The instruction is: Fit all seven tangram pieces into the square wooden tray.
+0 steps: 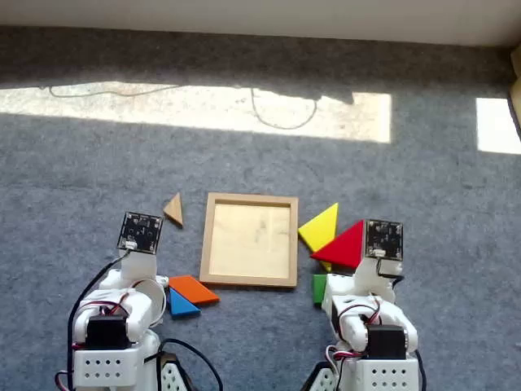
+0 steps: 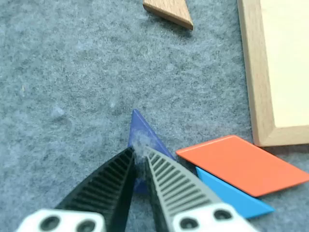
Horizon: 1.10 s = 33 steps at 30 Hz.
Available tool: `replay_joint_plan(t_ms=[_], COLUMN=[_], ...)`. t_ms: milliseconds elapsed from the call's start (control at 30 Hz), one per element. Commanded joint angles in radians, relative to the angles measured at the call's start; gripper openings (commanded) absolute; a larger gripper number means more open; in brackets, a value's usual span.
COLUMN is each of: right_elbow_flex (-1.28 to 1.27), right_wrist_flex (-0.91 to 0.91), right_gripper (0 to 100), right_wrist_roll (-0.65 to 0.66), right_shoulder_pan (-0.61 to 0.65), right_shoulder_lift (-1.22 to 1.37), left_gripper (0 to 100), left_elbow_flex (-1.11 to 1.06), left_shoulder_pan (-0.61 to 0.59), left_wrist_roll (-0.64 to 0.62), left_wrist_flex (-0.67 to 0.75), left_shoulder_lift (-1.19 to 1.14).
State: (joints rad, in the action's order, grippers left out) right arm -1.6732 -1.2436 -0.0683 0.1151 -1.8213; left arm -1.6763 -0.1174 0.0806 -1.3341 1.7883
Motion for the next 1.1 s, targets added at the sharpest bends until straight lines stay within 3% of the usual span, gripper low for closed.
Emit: replay_joint_plan(t_ms=[0,1067], right_elbow_flex=[-0.111,-0.07], right_wrist_flex=[-0.008,0.002], right_gripper=[1.5,1.5], right_wrist_roll=[0.012,0.012], right_shoulder_pan=[0.008,-0.015], right_shoulder_lift=[-0.015,-0.015], left_gripper=[1,1], left_elbow_flex=[-0.019,-0.019], left_shoulder_pan=[-0.008,-0.008], left_wrist_roll=[-0.009,-0.009], left_wrist_flex=[-0.006,-0.006], left_shoulder_lift=[0.033,0.033])
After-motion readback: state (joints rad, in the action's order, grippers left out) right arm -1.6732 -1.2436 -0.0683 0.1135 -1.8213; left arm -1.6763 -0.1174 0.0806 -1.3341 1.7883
